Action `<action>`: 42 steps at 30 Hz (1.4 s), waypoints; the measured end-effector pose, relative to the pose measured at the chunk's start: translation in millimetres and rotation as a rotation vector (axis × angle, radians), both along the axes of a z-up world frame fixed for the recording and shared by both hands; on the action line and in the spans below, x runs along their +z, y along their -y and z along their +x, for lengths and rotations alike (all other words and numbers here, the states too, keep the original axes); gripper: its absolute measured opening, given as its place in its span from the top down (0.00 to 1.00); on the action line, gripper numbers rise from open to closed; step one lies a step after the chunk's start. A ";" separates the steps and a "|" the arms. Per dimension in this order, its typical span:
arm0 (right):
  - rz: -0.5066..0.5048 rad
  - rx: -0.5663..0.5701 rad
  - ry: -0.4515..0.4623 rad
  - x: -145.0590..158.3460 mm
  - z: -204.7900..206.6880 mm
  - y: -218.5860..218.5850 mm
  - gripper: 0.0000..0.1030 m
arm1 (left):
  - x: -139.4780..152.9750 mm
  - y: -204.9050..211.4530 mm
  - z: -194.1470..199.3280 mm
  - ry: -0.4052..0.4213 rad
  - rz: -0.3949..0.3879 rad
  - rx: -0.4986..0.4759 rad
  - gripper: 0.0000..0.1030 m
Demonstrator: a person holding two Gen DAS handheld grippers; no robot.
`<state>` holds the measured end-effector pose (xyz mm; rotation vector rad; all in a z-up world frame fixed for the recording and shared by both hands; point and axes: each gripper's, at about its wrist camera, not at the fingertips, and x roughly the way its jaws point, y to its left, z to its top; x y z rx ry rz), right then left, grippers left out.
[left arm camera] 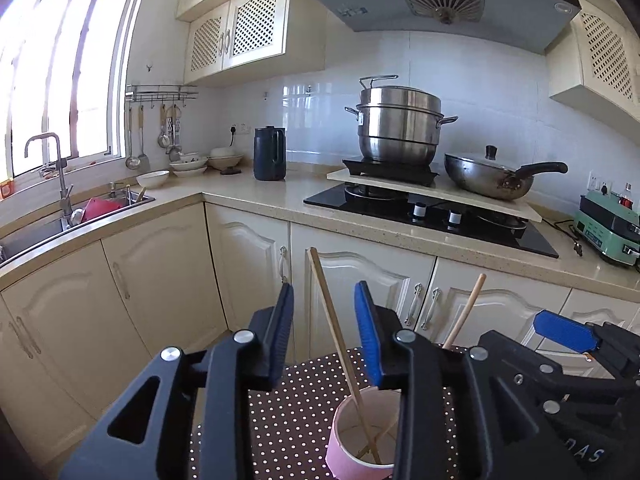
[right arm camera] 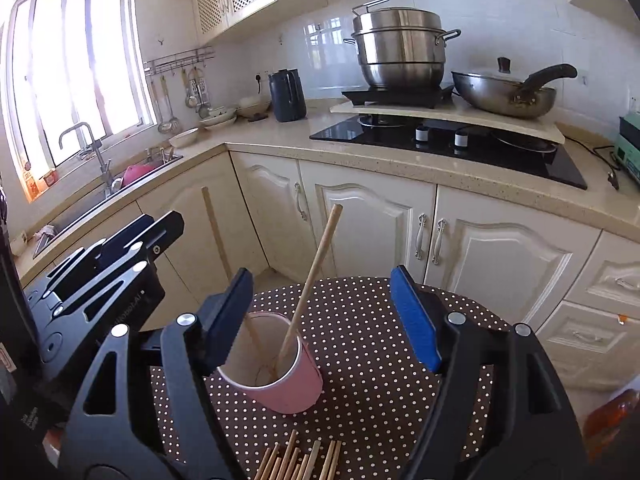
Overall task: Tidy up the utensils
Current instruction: 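Open the left tool over the cup while the right tool releases its chopstick, then withdraw both tools from the cup back to the chopstick row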
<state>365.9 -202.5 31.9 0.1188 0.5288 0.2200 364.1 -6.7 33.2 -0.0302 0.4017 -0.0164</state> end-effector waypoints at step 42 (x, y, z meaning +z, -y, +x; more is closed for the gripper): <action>-0.069 -0.089 -0.285 -120.2 -73.3 28.7 0.19 | -115.1 -7.7 -110.3 -0.271 0.007 -0.048 0.49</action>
